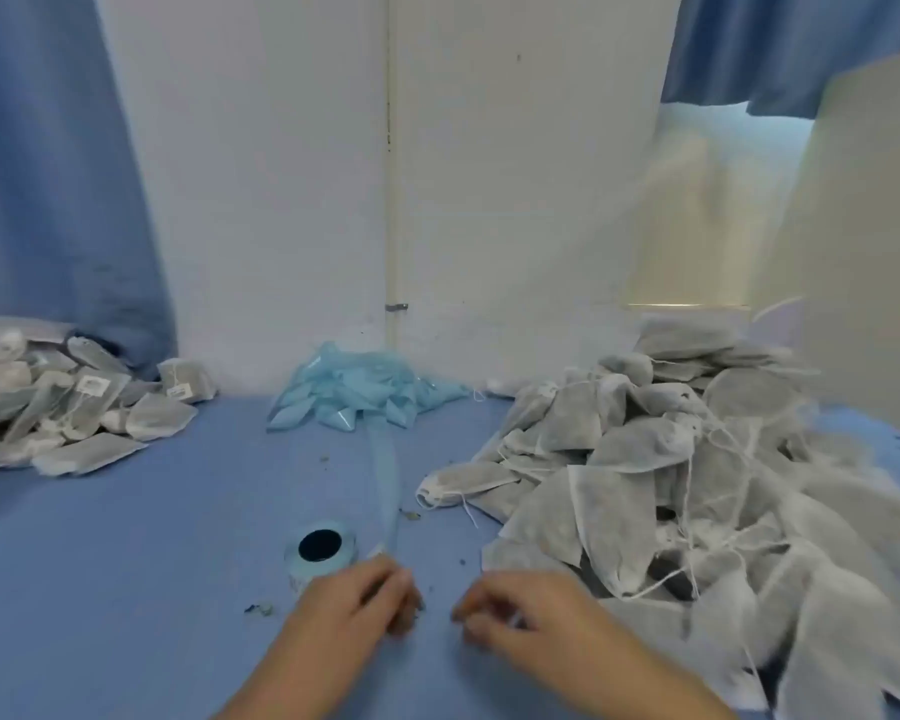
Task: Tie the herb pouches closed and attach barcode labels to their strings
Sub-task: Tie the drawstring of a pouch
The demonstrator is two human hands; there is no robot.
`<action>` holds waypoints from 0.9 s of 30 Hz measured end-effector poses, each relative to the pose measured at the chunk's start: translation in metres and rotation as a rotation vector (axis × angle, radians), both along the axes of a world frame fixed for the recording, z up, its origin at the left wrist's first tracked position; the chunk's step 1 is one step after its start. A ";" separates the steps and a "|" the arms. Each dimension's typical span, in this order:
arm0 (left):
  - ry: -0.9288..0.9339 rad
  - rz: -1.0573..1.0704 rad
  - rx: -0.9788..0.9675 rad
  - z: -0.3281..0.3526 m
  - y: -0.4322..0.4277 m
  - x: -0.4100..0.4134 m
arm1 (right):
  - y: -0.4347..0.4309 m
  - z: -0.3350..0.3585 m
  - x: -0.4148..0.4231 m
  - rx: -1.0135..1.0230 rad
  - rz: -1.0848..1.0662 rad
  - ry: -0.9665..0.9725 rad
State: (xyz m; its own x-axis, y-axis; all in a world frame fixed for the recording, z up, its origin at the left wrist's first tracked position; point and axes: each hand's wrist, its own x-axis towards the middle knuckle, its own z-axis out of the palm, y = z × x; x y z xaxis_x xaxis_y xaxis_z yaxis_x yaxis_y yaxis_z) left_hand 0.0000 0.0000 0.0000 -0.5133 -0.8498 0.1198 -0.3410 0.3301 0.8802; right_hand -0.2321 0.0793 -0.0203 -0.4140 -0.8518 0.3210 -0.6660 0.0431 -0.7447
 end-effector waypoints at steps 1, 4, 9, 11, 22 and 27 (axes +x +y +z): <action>0.081 0.073 0.022 0.003 0.001 -0.038 | -0.019 0.017 0.012 0.065 0.179 0.123; 0.237 0.249 0.065 -0.011 -0.018 -0.086 | -0.065 0.012 0.010 0.210 0.220 0.258; 0.297 0.208 0.178 -0.053 -0.034 -0.110 | -0.117 -0.010 0.008 0.360 0.154 0.304; 0.304 0.228 0.195 -0.063 -0.040 -0.110 | -0.128 -0.016 0.008 0.370 0.110 0.300; 0.527 0.280 0.346 -0.064 -0.038 -0.103 | -0.106 -0.031 0.039 -0.280 -0.142 -0.251; 0.594 0.332 0.350 -0.060 -0.036 -0.095 | -0.091 -0.038 0.034 -0.235 -0.096 -0.252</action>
